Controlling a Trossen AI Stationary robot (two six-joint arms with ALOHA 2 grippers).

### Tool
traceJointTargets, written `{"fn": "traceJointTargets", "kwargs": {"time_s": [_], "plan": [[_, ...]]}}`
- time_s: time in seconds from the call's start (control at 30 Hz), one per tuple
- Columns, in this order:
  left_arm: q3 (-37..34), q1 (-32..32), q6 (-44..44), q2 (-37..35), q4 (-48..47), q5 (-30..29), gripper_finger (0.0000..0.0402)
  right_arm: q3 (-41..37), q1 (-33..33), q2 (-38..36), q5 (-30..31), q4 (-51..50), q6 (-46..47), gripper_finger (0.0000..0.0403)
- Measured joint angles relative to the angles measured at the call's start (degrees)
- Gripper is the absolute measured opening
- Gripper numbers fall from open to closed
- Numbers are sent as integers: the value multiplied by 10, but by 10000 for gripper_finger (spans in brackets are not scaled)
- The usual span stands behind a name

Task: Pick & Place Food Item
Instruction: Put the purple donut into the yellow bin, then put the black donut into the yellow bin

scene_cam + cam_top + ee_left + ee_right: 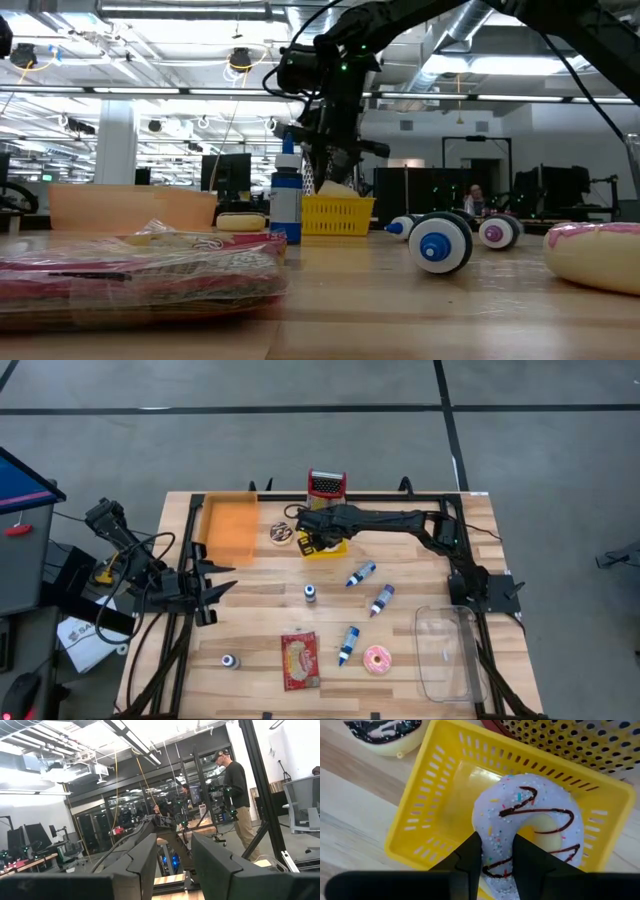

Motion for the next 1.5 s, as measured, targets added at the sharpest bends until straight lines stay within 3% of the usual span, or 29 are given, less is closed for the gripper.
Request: {"fn": "traceJointTargets", "kwargs": {"time_s": [0.27,0.67,1.0,1.1,1.5], "plan": [[0,0,0,0,0,0,117,0,-5,0,11,-27,-7,102],[0,0,0,0,0,0,117,0,-3,-1,12,-32,-13,232],[0,0,6,0,0,-3,117,0,16,-10,29,-32,-3,244],[0,0,15,0,0,-49,117,1,38,-27,40,-33,-2,244],[0,-15,37,-7,-22,-327,117,1,176,-146,104,-64,-29,244]]}}
